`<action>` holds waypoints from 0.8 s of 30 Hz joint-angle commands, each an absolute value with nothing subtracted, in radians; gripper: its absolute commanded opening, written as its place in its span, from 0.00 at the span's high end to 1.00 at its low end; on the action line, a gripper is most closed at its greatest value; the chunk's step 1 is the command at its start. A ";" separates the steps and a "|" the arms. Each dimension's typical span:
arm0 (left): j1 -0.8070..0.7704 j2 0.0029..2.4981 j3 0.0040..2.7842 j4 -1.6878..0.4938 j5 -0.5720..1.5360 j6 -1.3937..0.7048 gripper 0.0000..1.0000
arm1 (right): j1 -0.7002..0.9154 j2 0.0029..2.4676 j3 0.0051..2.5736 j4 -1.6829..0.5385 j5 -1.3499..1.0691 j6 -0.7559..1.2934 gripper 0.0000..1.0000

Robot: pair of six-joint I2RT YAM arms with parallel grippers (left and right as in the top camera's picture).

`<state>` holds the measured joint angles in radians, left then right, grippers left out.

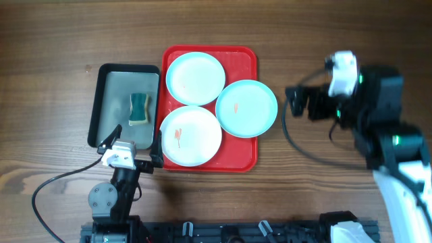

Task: Clean dirty plates on tray and stack at the side
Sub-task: 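Move the right gripper over the red tray between the white and blue plates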

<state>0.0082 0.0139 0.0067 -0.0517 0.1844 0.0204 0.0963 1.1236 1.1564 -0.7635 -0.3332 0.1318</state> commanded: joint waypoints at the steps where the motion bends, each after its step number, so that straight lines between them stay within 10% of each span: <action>1: 0.004 0.007 0.006 -0.060 0.189 0.015 0.00 | 0.094 1.235 1.270 -0.792 -0.592 0.191 0.00; 3: 0.004 0.007 0.006 -0.060 0.189 0.015 0.00 | 0.094 1.263 1.270 -0.775 -0.725 0.191 0.00; 10: 0.004 0.007 0.006 -0.060 0.189 0.015 0.00 | 0.184 1.335 1.269 -0.823 -0.676 0.282 0.77; 14: 0.004 0.007 0.006 -0.060 0.189 0.015 0.00 | 0.307 1.364 1.267 -0.846 -0.544 0.334 0.64; 20: 0.004 0.007 0.006 -0.060 0.189 0.014 0.00 | 0.482 1.447 1.267 -0.790 -0.561 0.394 0.00; 24: 0.004 0.007 0.006 -0.060 0.189 0.014 0.00 | 0.553 1.530 1.267 -0.760 -0.561 0.402 0.00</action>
